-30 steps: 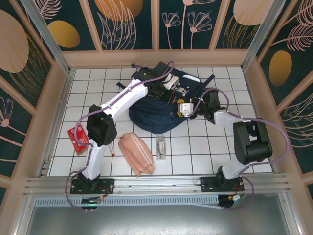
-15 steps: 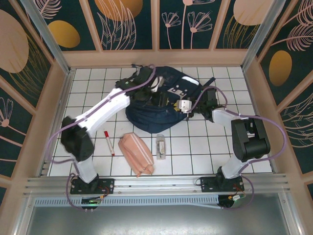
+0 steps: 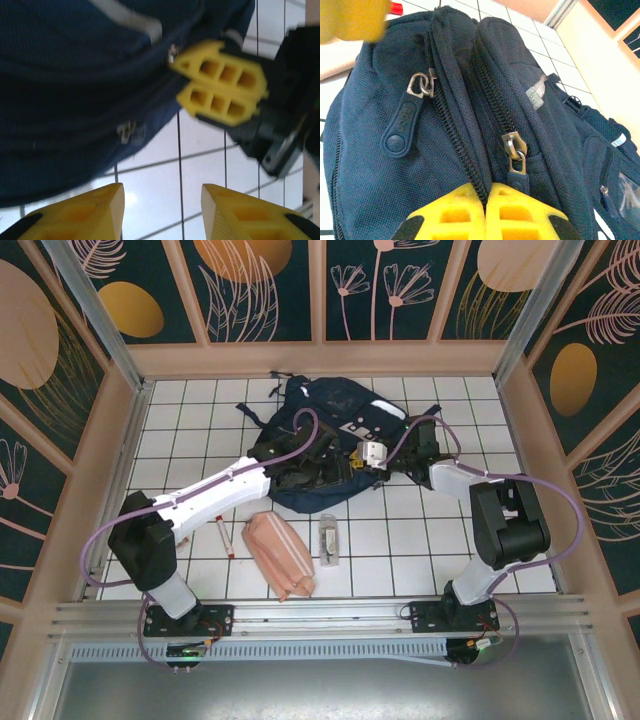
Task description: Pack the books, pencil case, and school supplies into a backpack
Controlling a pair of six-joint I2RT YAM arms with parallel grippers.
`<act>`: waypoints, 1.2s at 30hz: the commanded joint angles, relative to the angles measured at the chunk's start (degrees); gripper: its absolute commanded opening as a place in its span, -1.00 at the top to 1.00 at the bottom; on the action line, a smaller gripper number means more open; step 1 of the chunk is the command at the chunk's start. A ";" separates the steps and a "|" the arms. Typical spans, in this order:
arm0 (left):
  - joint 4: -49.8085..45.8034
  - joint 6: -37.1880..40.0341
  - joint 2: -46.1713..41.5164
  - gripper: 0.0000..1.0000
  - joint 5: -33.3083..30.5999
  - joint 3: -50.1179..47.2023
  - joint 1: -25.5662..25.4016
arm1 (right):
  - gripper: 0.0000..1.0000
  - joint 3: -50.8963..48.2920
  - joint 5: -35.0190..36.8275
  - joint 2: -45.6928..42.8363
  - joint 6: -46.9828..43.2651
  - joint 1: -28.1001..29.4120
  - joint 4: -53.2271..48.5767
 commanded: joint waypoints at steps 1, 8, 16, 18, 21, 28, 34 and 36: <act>4.43 -5.82 4.23 0.22 -4.61 0.49 0.28 | 1.00 1.77 -5.99 0.29 3.08 1.12 3.49; 3.25 -9.49 7.97 0.37 -7.88 0.54 0.23 | 1.00 0.65 -5.56 -1.25 3.43 1.11 4.59; 2.19 -9.58 5.88 0.66 -18.38 -1.00 0.31 | 1.00 0.48 -4.96 -2.25 1.79 1.06 2.88; 1.87 -8.08 6.08 0.94 -18.86 -0.43 0.41 | 1.00 0.55 -4.78 -2.47 1.59 1.06 2.53; 1.31 -5.10 5.93 1.00 -19.32 -0.03 0.96 | 1.00 0.47 -4.53 -2.74 1.15 0.89 1.84; 0.63 1.97 -0.62 1.00 -18.84 -3.64 2.98 | 1.00 0.34 -1.57 -3.05 -2.90 -0.22 -1.55; 0.24 6.67 -11.16 1.00 -16.81 -12.56 7.80 | 1.00 1.74 0.74 -2.98 -8.11 -2.74 -6.97; -0.38 10.62 -13.91 1.00 -17.16 -14.10 8.76 | 1.00 1.58 0.68 -2.92 -8.54 -3.57 -7.14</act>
